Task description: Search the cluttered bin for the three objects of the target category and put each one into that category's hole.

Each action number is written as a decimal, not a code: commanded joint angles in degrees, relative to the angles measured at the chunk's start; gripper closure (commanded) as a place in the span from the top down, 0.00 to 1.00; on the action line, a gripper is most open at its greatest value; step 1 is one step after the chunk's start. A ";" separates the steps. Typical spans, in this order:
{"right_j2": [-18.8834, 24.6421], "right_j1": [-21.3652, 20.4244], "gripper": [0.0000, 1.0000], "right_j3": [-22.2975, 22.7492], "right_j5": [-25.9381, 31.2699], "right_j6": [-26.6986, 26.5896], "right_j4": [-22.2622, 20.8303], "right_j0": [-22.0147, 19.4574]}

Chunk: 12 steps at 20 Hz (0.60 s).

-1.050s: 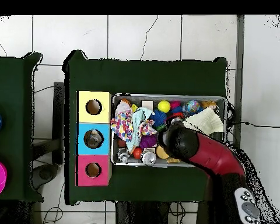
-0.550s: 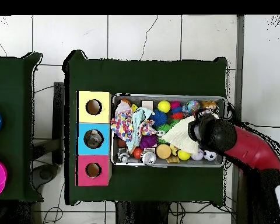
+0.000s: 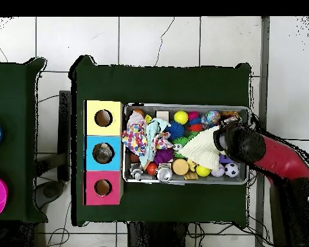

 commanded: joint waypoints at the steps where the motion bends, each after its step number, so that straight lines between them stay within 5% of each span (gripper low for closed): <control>1: 11.86 4.36 1.00 -1.80 -0.89 -13.03 -4.93 -1.24; 12: 16.65 8.78 1.00 -5.56 -1.26 -13.84 -10.76 -3.85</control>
